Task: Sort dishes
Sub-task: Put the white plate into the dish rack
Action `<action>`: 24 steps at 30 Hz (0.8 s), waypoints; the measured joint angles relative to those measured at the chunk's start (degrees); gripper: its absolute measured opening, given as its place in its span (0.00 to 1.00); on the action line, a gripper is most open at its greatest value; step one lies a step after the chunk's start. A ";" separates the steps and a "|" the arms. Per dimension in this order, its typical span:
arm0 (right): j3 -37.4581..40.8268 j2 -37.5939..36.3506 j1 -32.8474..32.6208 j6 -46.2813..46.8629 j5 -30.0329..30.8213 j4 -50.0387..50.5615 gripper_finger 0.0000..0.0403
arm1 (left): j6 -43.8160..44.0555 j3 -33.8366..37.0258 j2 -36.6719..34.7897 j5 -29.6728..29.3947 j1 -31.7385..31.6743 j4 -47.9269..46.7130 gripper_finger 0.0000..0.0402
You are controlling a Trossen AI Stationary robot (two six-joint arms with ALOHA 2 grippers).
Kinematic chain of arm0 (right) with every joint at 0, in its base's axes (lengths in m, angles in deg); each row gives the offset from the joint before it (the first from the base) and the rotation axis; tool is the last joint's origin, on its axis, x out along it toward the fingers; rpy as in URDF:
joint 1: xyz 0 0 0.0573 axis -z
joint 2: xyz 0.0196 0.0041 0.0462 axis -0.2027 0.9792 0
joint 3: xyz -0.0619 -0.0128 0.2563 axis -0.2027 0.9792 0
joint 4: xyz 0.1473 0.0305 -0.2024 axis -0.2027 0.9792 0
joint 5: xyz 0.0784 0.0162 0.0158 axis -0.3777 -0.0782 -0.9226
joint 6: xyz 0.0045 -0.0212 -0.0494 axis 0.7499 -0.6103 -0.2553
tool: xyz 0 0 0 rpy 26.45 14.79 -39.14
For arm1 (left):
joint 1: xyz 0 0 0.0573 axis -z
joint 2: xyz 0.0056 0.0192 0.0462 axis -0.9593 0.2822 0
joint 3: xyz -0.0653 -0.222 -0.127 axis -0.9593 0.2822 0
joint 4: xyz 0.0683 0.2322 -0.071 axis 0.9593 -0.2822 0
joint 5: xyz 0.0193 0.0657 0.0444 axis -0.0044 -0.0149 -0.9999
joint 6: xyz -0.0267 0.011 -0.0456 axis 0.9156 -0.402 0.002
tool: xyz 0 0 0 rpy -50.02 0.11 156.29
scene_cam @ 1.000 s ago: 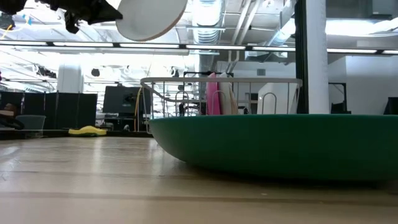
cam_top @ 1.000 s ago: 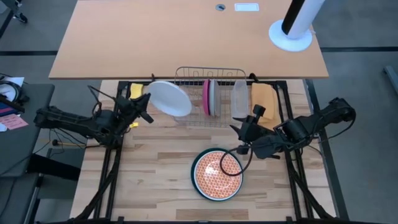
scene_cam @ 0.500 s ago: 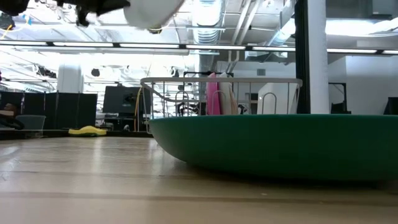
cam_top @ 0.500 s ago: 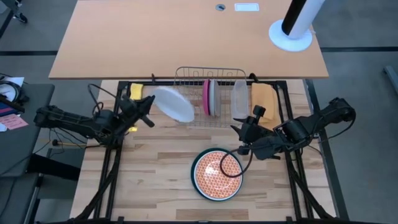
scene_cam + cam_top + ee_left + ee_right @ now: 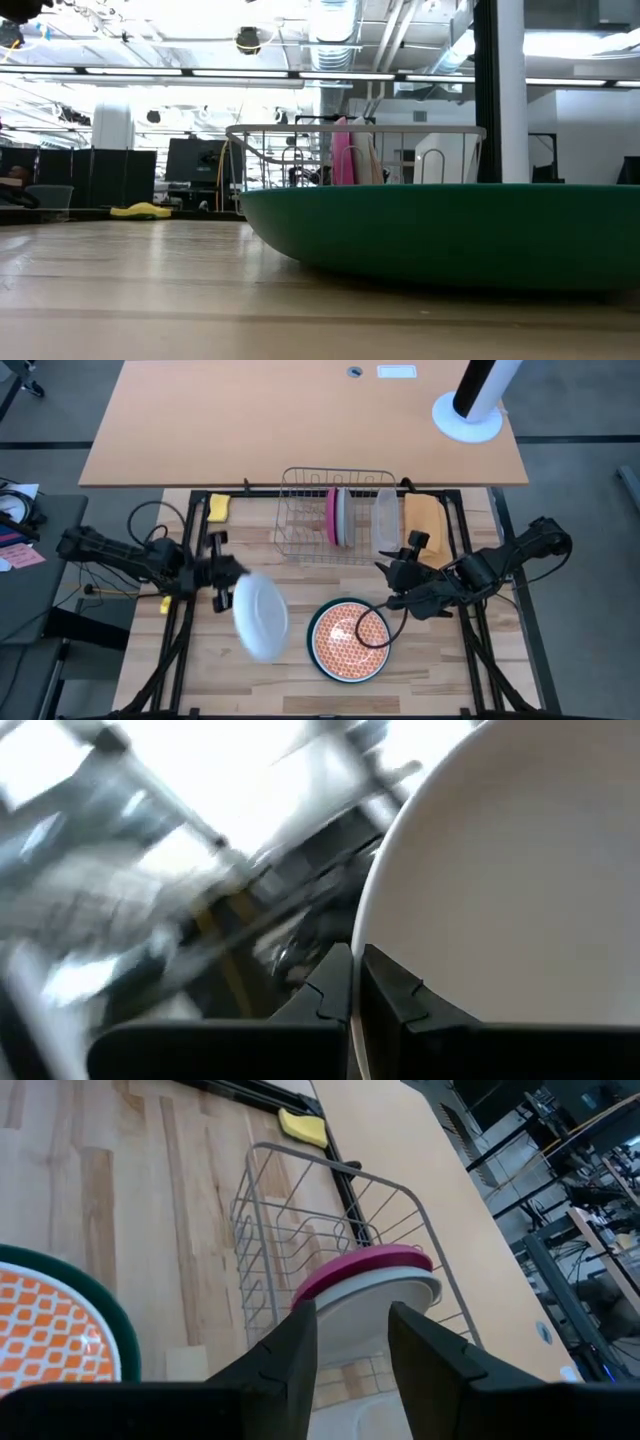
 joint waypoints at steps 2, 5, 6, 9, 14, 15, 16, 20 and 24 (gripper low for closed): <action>0.00 0.01 -0.54 0.00 0.01 0.02 0.32 | -11.10 0.00 1.14 5.76 1.59 -0.20 0.00; 0.00 0.01 -0.99 -0.02 -0.01 0.03 0.32 | -28.56 0.00 3.74 12.59 4.18 -1.61 0.00; 0.00 0.01 -1.23 -0.02 -0.01 0.02 0.32 | -34.07 0.00 4.79 14.34 4.99 -1.83 0.00; 0.00 0.01 -1.33 -0.04 -0.01 0.02 0.32 | -48.07 0.00 7.99 17.47 6.81 -1.74 0.00; 0.00 0.01 -1.33 -0.09 0.01 0.04 0.32 | -53.16 -0.02 10.24 22.73 7.65 1.10 0.00; 0.00 0.01 -1.33 -0.09 0.01 0.04 0.32 | -53.03 -0.09 10.19 23.83 7.65 1.55 0.00; 0.00 0.01 -1.33 -0.09 0.00 0.04 0.32 | -52.99 -0.11 10.02 24.63 7.65 1.71 0.00; 0.00 0.01 -1.31 -0.12 0.01 0.04 0.32 | -52.88 -0.11 9.52 25.96 7.65 1.51 0.00; 0.00 0.01 -1.31 -0.11 0.01 0.02 0.32 | -52.78 -0.11 9.58 25.91 7.65 1.36 0.00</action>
